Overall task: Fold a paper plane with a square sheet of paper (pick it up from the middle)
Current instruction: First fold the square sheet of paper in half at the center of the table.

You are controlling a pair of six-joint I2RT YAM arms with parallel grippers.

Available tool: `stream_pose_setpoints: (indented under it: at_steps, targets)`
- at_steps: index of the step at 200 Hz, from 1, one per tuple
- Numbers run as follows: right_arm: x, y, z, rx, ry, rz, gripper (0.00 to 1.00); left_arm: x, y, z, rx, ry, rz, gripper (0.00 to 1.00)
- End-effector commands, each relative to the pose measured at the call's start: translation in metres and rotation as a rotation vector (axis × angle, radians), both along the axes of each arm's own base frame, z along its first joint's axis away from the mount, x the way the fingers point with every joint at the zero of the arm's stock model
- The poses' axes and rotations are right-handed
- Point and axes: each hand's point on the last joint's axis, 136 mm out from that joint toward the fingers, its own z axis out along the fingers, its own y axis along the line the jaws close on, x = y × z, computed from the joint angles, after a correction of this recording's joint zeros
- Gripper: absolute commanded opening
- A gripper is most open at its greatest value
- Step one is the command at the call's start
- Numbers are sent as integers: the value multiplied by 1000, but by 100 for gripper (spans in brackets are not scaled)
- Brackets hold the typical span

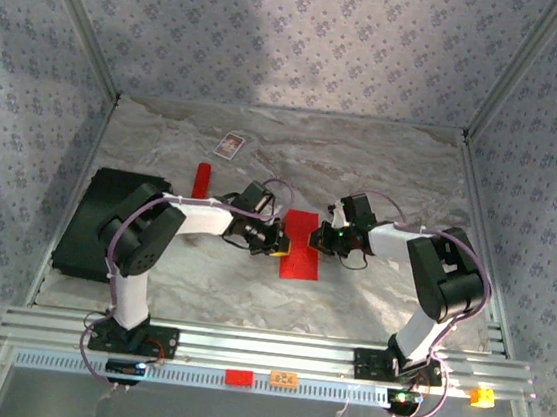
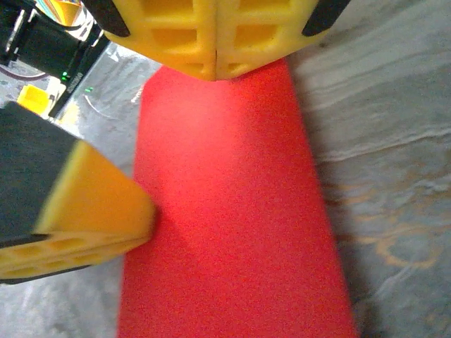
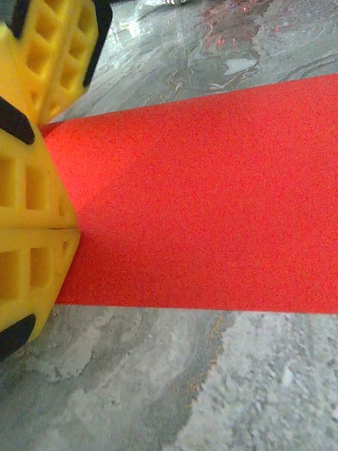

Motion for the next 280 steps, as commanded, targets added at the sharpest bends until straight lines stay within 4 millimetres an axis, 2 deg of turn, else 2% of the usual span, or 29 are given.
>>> stream_pose_setpoints:
  at_steps: [1,18,36,51,76,92,140,191,213,246,280]
  targets:
    - [-32,-33,-42,-168,156,-46,0,-14,12,-25,53,45,-4,0]
    - [-32,-33,-42,-169,155,-46,0,-19,20,-33,88,56,-6,0]
    - [-32,-34,-42,-172,154,-48,0,-18,23,-33,103,43,-11,0]
    - [-31,-34,-41,-169,153,-49,0,-11,17,-21,83,19,-12,0]
    - [-32,-34,-41,-170,154,-46,0,6,2,8,32,-30,-7,0]
    - [-32,-34,-41,-171,156,-48,0,15,-3,17,25,-46,-5,0]
    - [-33,-34,-43,-174,157,-48,0,23,-7,-2,26,-14,-18,0]
    - [-33,-35,-43,-174,157,-51,0,20,5,-25,65,13,12,0]
    - [-33,-35,-42,-171,156,-48,0,22,1,-15,32,12,13,0]
    - [-32,-35,-41,-170,153,-49,0,39,-4,11,-3,-35,26,1]
    - [-32,-36,-41,-168,150,-50,0,51,-2,7,2,-41,33,1]
